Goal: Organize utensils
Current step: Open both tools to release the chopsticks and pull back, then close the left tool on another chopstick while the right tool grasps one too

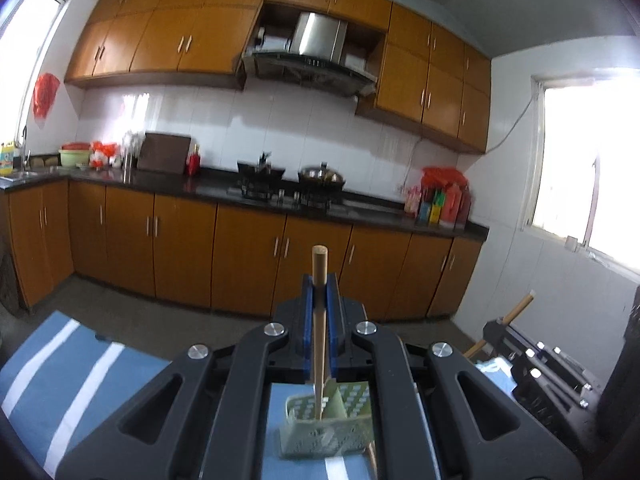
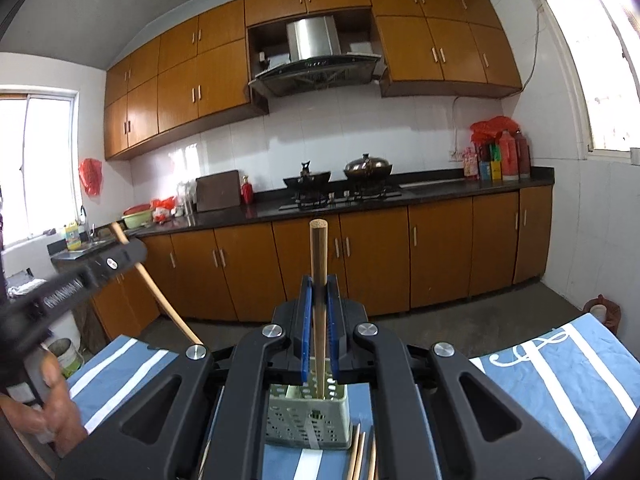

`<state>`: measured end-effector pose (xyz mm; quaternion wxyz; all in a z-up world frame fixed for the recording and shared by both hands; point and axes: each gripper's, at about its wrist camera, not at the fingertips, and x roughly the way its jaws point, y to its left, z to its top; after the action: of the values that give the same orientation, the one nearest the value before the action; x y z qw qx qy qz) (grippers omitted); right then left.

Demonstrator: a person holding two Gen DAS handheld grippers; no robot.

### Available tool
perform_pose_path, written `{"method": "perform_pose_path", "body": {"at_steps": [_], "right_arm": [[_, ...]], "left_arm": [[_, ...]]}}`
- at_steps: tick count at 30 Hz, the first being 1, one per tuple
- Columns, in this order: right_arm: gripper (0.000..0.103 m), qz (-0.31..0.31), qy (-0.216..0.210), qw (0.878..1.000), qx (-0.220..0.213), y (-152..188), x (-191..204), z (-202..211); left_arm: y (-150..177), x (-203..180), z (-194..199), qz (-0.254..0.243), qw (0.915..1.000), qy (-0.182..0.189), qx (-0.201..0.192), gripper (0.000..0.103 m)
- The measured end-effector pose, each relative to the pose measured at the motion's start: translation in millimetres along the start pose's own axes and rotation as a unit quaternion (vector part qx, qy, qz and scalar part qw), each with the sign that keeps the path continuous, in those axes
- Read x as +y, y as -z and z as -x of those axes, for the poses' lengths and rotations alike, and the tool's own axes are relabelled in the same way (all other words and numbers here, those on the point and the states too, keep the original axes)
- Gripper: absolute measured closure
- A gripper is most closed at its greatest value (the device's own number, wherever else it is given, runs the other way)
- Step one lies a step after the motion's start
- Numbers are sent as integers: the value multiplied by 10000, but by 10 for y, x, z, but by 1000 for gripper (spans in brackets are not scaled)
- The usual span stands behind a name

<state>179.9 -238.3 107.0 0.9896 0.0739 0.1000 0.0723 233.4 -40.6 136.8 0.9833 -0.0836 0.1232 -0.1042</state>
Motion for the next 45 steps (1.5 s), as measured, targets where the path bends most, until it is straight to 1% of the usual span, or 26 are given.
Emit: {"method": "perform_pose_path", "body": {"at_steps": [2,4,5,6,8,9,14,16,19,20,21,23,25,26,28,30,31,34,36,41,42,44,45], "right_arm": [[95,-41,-65,9999,71,16,-8,4],[94,-54,-84,9999,108,7,2,-4],[90,-70,-86,9999,115,0,0,13],[84,-88,-86,9999,99,-7,-3,30],[79,-117,-66,9999,52,-41,-27,75],[79,-134,-63,9999,30,-56,-33,114],[79,-234,7,9997,-33,-90,-137,349],[79,-267,127,9995,63,-44,-211,455],[79,-254,258,9989,288,109,-314,563],[79,-248,350,9980,468,223,-359,582],[79,-256,399,9969,636,316,-394,575],[79,-256,485,9918,1153,612,-469,510],[79,-235,491,9858,1587,900,-484,432],[79,-240,497,9799,1916,1101,-502,369],[79,-327,420,9698,2382,1404,-515,282],[85,-344,372,9627,2658,1615,-489,247],[85,-354,332,9584,2813,1724,-471,219],[86,-345,334,9524,3011,1882,-423,203],[87,-351,343,9500,3083,1920,-420,170],[87,-315,372,9455,3220,1998,-419,104],[89,-298,388,9454,3221,2003,-425,105],[89,-298,394,9444,3251,2024,-429,84],[92,-285,438,9436,3270,2034,-430,68]], "left_arm": [[69,36,-32,18,9999,-13,123,96],[68,48,-30,24,9999,-47,138,95],[59,53,-21,16,9999,-67,136,94],[47,59,-6,10,9999,-84,126,93],[64,124,93,21,9999,-113,94,91],[49,145,135,40,9999,-124,72,88],[39,289,442,121,9998,-170,-50,82],[91,371,582,116,9996,-234,-57,77],[266,542,789,133,9991,-391,43,73],[327,593,822,126,9988,-451,119,73],[439,665,858,104,9981,-532,275,72],[647,764,870,44,9961,-668,581,72],[948,879,848,18,9915,-793,1028,72],[1046,921,837,36,9898,-802,1175,72],[1332,1005,819,54,9842,-835,1557,72],[1530,1047,818,29,9799,-876,1791,72],[1616,1065,824,19,9784,-868,1878,72],[1793,1045,820,-9,9748,-797,2083,72],[1875,1011,809,-47,9732,-759,2171,72],[1949,971,743,-91,9705,-670,2316,72],[1961,959,735,-87,9700,-666,2336,72],[1982,959,710,-70,9689,-657,2384,72],[1996,965,699,-56,9683,-652,2412,72]]}}
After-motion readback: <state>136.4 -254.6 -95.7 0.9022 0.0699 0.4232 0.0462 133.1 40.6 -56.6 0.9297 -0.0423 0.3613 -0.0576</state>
